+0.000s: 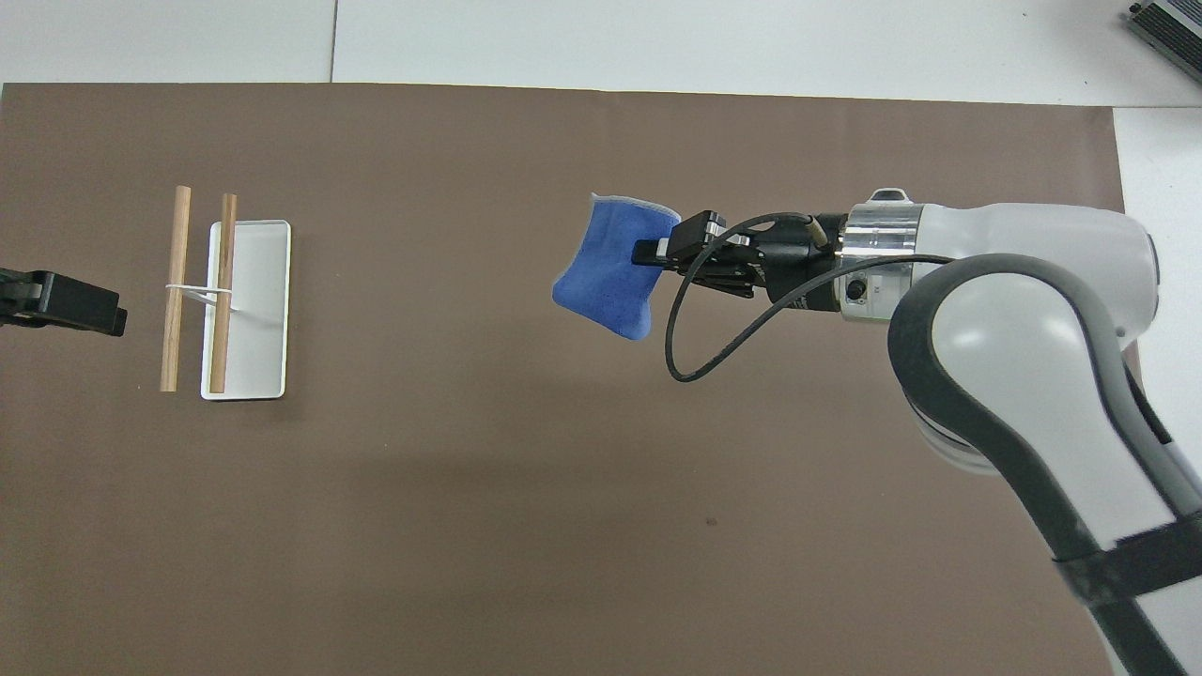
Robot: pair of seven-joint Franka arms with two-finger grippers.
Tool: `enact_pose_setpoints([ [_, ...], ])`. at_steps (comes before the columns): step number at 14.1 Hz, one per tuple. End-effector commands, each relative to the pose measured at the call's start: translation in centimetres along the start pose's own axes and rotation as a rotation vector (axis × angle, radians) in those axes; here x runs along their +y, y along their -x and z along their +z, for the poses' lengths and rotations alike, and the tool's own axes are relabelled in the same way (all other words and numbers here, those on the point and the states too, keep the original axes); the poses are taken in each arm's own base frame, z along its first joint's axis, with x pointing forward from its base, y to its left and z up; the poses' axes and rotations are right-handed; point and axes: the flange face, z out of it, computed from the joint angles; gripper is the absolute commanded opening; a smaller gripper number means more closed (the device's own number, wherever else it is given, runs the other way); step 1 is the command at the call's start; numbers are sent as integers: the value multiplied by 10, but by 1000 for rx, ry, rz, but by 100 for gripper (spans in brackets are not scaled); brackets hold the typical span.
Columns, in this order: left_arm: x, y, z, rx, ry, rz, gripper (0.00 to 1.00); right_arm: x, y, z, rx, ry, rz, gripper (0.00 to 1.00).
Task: Right arm passes towel to left arm to hang
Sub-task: 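Lift the blue towel and carry it toward the left gripper, then reach the open left gripper toward the towel held by the right gripper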
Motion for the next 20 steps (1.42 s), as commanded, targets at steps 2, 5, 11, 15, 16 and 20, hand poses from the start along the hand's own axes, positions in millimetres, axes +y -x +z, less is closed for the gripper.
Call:
enact_pose_setpoints([
  [2,-2,8,-2,-10,-7,-2,100,-3,2,2,9,-39,-10,0],
  [5,-2,8,-2,-10,-7,-2,100,-6,6,9,26,-91,7,0],
  [11,-2,8,-2,-10,-7,-2,100,-9,13,23,42,-100,18,0],
  [15,5,6,-2,1,-8,8,100,-10,14,29,47,-120,31,0],
  [16,8,5,-2,1,-9,15,100,-11,15,29,46,-120,30,0],
  [20,18,3,-4,19,-1,21,100,-11,16,30,44,-120,29,0],
])
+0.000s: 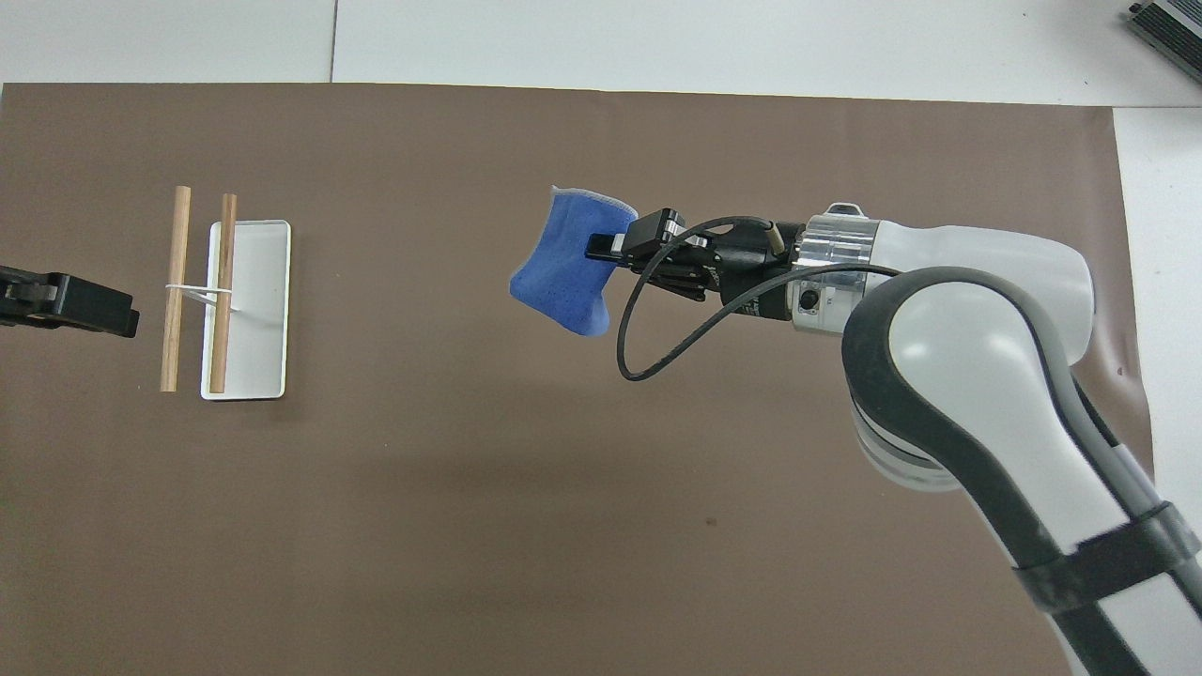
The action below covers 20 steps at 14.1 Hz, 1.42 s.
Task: Right arm passes towel to left arm to hang
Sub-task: 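Reach the open left gripper toward the towel held by the right gripper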
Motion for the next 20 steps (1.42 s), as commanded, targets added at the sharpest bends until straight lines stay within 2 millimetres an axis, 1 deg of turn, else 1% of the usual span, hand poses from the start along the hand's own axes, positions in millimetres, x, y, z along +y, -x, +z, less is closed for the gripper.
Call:
enact_pose_setpoints([
  [1,15,2,1,19,56,4,100,2,1,0,12,-19,-17,0],
  [3,24,0,2,53,165,-66,100,2,1,0,12,-19,-17,0],
  [5,37,-5,9,74,260,-209,100,1,4,4,5,-23,-19,0],
  [6,42,-8,11,80,314,-279,100,-4,11,10,1,-32,-19,0],
  [7,46,-11,16,67,365,-347,100,-3,10,11,22,-30,-19,0],
  [8,61,-12,25,43,392,-390,100,-4,13,14,18,-28,-28,0],
  [9,82,-13,34,38,402,-424,100,-5,13,14,18,-31,-36,0],
  [10,95,-14,40,42,417,-494,100,-5,15,17,19,-40,-26,0],
  [12,120,-15,35,19,486,-637,100,-7,16,17,22,-48,-26,0],
  [13,128,-13,37,-6,493,-687,100,-7,16,18,24,-47,-26,0],
  [15,135,-3,48,-61,544,-748,100,-7,17,18,24,-54,-19,0],
  [16,147,9,58,-59,557,-753,100,-8,18,19,23,-61,-13,0],
  [17,161,17,72,-33,582,-791,100,-10,21,22,18,-62,-16,0],
  [18,170,20,78,7,622,-870,100,-10,21,22,18,-63,-17,0],
  [20,191,20,82,33,680,-989,100,-10,21,22,18,-63,-17,0],
])
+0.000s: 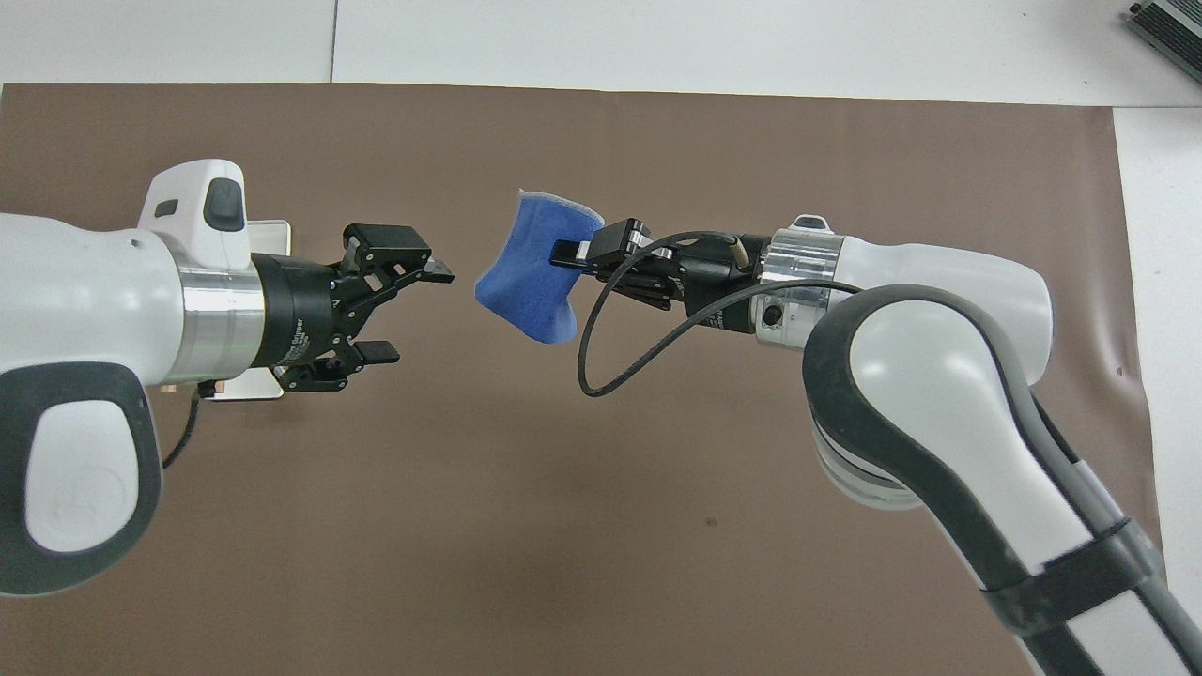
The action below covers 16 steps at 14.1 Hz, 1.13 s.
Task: Right arm passes towel to left arm to hang
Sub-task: 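Reach the open left gripper toward the towel held by the right gripper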
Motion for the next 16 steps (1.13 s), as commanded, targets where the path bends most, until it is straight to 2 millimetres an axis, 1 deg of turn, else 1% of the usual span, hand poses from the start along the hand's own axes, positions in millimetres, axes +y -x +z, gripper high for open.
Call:
enact_pose_setpoints([
  [1,-8,23,13,28,80,-135,100,2,3,1,10,-18,-17,0],
  [2,-8,20,17,41,101,-150,100,2,3,0,12,-17,-17,0],
  [3,-9,22,25,41,138,-180,100,2,3,0,12,-17,-17,0],
  [5,-11,27,46,65,205,-249,100,3,3,1,11,-16,-16,0],
  [6,-9,31,57,77,226,-278,100,3,3,1,11,-16,-17,0],
  [7,-7,27,64,88,238,-302,100,3,3,1,11,-16,-19,0],
  [8,-7,25,68,97,247,-305,100,2,3,0,12,-17,-21,0],
  [9,-6,24,68,103,260,-318,100,2,3,0,10,-17,-23,0],
  [10,-5,20,70,95,282,-374,100,1,3,0,11,-21,-25,0],
  [11,-3,18,67,96,314,-410,100,2,3,1,12,-28,-20,0],
  [13,-2,20,69,99,331,-434,100,1,3,0,14,-35,-23,0],
  [14,0,20,69,96,336,-449,80,2,3,0,13,-34,-21,0],
  [15,1,19,66,105,353,-450,67,1,4,0,14,-35,-24,0],
  [16,1,18,67,111,362,-456,49,1,5,1,13,-33,-22,0],
])
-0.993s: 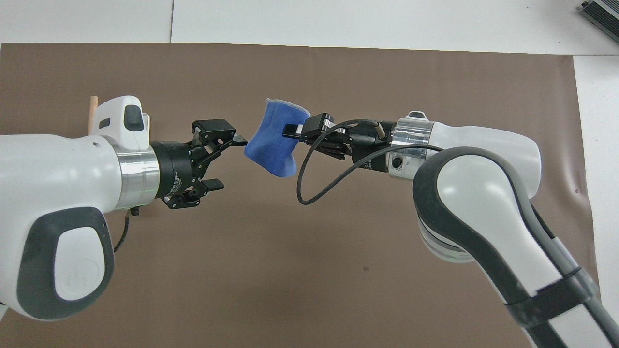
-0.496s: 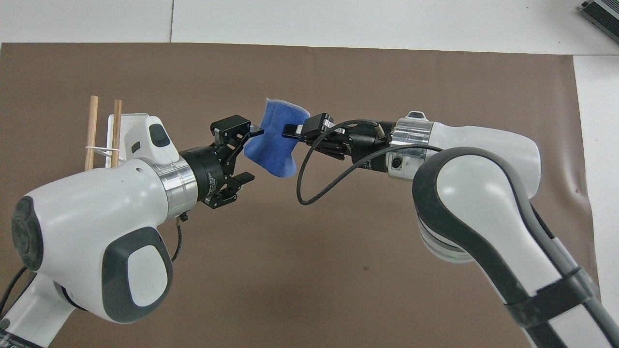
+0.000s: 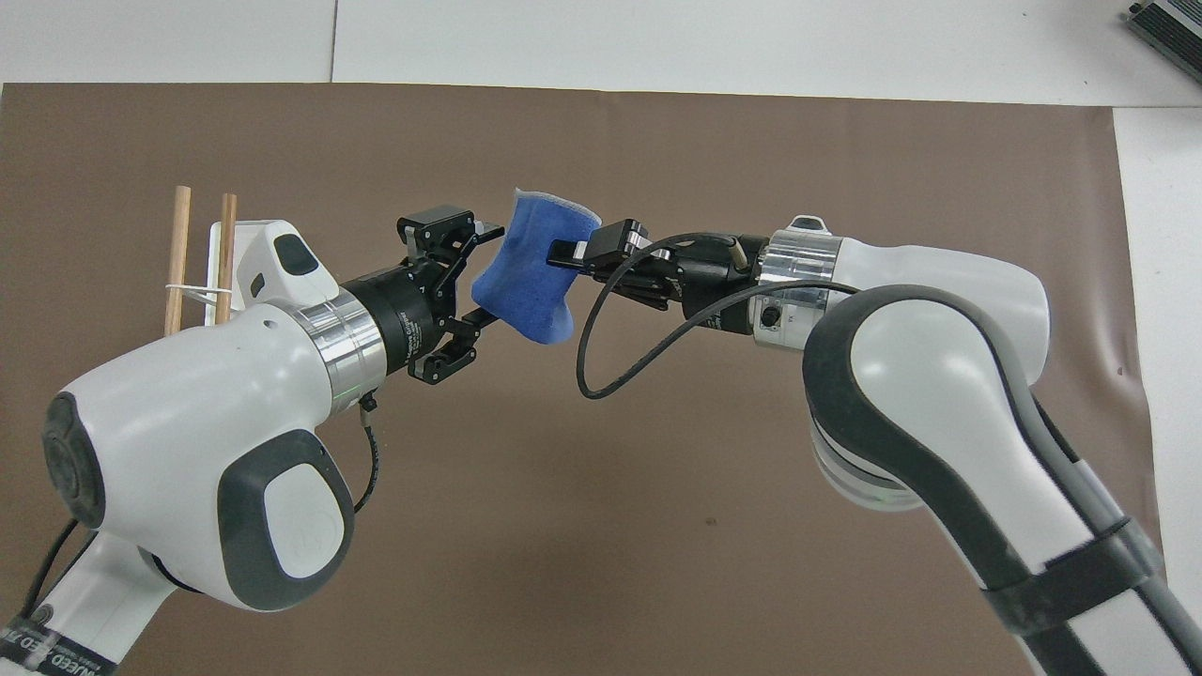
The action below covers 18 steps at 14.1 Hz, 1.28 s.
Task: Right arm passes towel to left arm to hang
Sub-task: 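Close the left gripper on the towel while the right gripper releases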
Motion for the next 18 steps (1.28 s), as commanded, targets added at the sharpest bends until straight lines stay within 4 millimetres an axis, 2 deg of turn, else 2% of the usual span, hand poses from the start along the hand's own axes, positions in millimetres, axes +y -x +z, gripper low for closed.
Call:
enact_pose_setpoints([
  [1,2,1,3,-1,34,-35,30,2,4,0,14,-21,-20,0],
  [2,2,1,3,-2,33,-35,17,2,4,0,14,-21,-20,0],
  [3,3,0,2,0,34,-37,10,2,4,0,14,-21,-19,0],
  [4,3,-3,2,3,36,-34,9,2,4,0,13,-23,-19,0],
  [6,6,-6,-2,8,44,-27,0,2,4,0,13,-23,-16,0],
  [9,9,-6,-5,6,50,-30,0,3,4,0,14,-21,-13,1],
  [10,9,-8,-7,8,53,-32,0,2,3,-1,15,-21,-15,20],
  [11,10,-6,-7,7,53,-28,0,1,3,-2,21,-18,-19,96],
  [12,10,-7,-8,8,55,-28,0,0,0,-7,54,-5,-37,100],
  [15,12,-14,-12,16,62,-37,0,1,-7,-14,91,28,-63,100],
  [18,17,-40,-18,55,76,-58,0,8,-17,-23,95,150,-149,100],
])
